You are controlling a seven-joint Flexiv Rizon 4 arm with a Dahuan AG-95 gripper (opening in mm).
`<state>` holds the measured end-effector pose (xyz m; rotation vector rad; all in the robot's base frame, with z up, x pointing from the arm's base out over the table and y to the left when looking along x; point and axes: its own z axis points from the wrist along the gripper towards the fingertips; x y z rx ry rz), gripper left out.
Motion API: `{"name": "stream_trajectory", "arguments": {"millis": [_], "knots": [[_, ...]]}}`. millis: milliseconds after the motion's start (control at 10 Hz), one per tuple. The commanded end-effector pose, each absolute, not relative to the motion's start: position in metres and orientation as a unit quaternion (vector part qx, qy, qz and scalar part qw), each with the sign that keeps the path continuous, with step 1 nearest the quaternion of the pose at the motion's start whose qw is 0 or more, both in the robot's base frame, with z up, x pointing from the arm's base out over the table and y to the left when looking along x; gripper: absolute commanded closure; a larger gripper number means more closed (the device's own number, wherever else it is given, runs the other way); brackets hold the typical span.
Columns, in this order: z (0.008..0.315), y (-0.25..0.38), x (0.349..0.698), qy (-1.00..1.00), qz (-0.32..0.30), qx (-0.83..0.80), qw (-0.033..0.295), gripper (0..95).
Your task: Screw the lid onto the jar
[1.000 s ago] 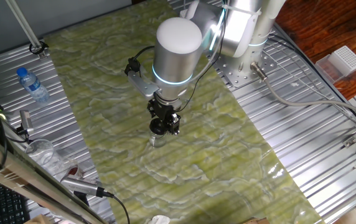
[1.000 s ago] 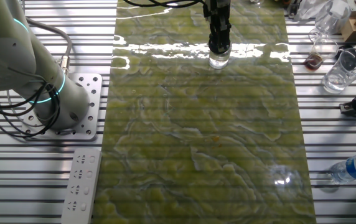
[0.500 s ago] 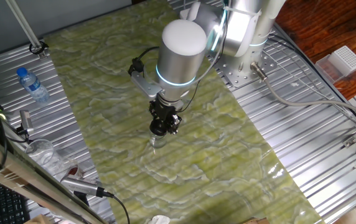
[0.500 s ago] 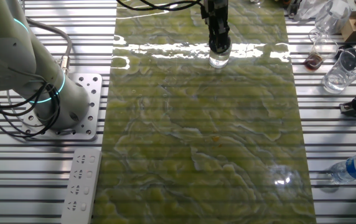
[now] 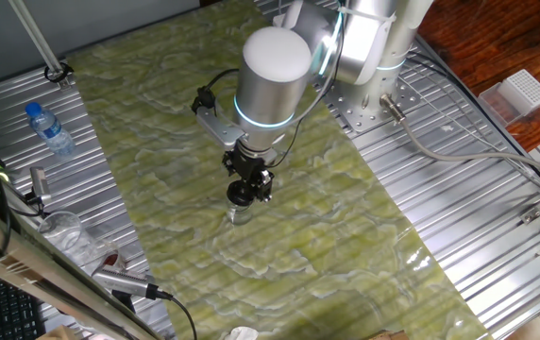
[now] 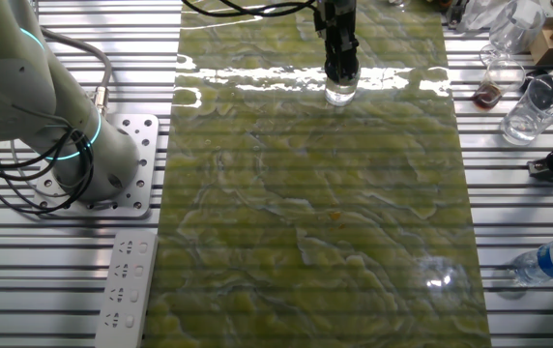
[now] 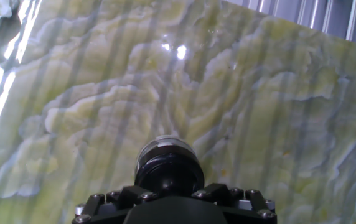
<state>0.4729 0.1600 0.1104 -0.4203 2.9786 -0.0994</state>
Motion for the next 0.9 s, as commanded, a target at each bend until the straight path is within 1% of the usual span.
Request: {"name": "stream_trajectory", "arguments": {"millis": [100,900], "knots": [[0.1097,0.1599,0.4742,0.987,-0.033,-0.14,0.067,19.0],[0.106,0.1608,0.4783,0.987,-0.033,-0.141,0.07,19.0]]}}
